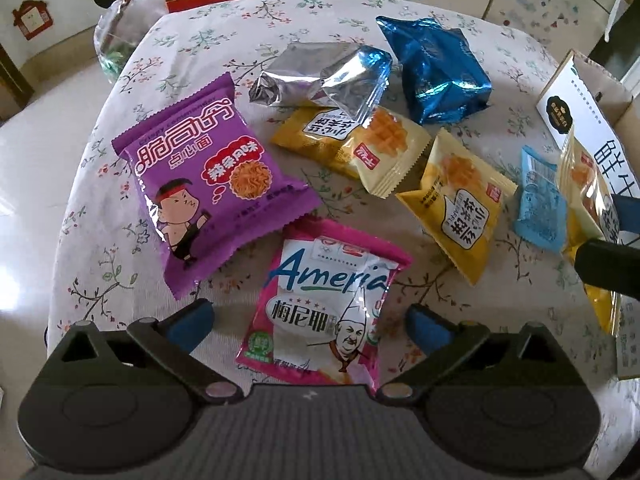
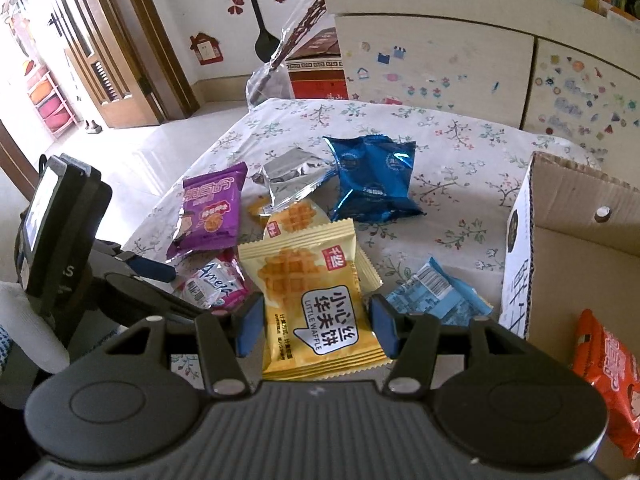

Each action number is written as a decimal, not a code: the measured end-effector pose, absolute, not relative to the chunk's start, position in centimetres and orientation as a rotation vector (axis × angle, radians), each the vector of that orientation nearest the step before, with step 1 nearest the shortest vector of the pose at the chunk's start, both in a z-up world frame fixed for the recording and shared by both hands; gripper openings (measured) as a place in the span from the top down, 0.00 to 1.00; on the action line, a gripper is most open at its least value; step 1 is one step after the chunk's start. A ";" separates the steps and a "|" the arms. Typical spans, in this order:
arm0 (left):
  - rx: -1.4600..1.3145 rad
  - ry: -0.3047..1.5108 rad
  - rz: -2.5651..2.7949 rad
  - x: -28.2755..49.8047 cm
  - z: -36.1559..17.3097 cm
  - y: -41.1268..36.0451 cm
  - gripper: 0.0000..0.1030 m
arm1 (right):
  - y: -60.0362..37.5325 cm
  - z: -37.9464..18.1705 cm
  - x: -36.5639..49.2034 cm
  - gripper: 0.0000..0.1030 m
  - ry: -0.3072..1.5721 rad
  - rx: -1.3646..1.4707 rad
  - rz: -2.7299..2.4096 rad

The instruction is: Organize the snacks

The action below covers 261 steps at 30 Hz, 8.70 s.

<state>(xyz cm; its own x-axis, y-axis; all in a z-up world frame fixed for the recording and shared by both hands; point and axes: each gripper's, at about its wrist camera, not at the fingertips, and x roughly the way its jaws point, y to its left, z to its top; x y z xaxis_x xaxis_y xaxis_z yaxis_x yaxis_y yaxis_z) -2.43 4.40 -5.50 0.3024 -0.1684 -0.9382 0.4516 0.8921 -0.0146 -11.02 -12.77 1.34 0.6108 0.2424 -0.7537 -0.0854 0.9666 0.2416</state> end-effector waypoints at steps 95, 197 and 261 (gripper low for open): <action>0.128 0.879 -0.788 -9.9 7.2 -13.0 0.07 | -29.9 8.6 -19.8 0.21 0.547 0.659 -0.349; 0.004 1.163 -0.097 7.3 -3.9 6.3 0.20 | -10.1 -4.7 -4.7 0.30 0.851 0.192 0.144; -0.090 0.973 -0.225 -2.9 6.8 4.2 0.20 | -17.3 8.6 -16.0 0.34 0.603 0.405 -0.018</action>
<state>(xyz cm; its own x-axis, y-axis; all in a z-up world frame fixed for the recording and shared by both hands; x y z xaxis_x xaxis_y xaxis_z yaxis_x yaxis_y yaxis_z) -2.95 4.18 6.80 0.5416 -0.2295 -0.8087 0.1487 0.9730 -0.1765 -16.00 -17.34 8.56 0.8261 0.1004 -0.5544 0.1334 0.9212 0.3655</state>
